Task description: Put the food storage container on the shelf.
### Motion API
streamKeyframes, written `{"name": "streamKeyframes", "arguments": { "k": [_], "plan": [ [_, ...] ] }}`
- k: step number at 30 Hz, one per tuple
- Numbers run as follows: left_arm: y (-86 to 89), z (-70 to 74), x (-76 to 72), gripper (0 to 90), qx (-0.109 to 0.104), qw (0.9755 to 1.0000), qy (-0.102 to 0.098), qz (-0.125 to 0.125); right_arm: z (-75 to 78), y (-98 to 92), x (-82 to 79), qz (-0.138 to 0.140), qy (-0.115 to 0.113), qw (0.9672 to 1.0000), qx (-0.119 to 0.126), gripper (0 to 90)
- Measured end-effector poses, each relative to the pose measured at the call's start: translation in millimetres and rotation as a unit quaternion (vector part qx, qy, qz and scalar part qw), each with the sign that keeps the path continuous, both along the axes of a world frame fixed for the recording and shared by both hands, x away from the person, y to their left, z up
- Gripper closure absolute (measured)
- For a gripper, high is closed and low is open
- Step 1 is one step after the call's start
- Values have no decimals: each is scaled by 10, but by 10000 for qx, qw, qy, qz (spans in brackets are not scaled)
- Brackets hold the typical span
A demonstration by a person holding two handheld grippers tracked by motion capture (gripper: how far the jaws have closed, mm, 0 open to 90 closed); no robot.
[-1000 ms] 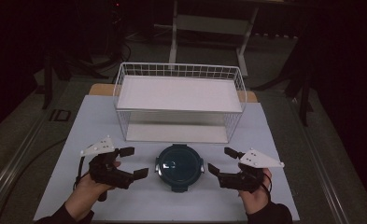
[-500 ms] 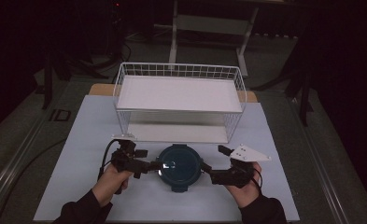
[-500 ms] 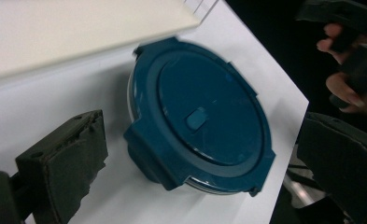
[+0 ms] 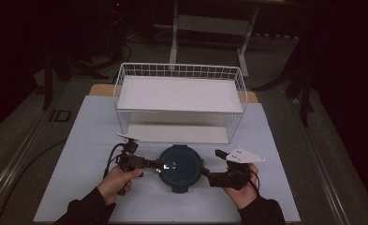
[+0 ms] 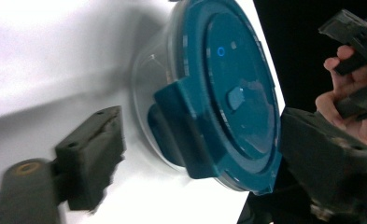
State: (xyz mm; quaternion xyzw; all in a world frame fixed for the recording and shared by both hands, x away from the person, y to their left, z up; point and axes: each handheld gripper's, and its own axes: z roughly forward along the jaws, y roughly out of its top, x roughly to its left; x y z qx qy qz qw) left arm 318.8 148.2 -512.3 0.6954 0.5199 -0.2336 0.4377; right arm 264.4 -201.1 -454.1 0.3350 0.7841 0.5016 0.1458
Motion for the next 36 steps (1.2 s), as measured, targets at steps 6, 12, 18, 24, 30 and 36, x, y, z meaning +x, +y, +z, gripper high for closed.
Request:
{"name": "streamKeyframes", "arguments": {
  "k": [6, 12, 18, 24, 30, 36],
  "plan": [
    [21, -60, 40, 388, -165, 9993, 343, 50, -20, 11, 0, 43, 25, 10000, -15, 141],
    [51, -183, 66, 521, -474, 9960, 755, 108, -15, 12, 0, 38, 38, 10000, -21, 144],
    [57, -200, 80, 530, -537, 9959, 727, -1, -28, 7, 15, 49, 133, 9999, -6, 155],
    [43, -160, 33, 533, -478, 9976, 498, -74, -78, -4, 65, 39, 489, 9988, 95, 173],
    [31, -98, -47, 550, -389, 9989, 196, -175, -217, -101, 239, 2, 1685, 9838, 612, 238],
    [24, -66, -102, 554, -347, 9991, -21, -254, -323, -153, 316, 57, 2360, 9677, 885, 329]
  ]
}}
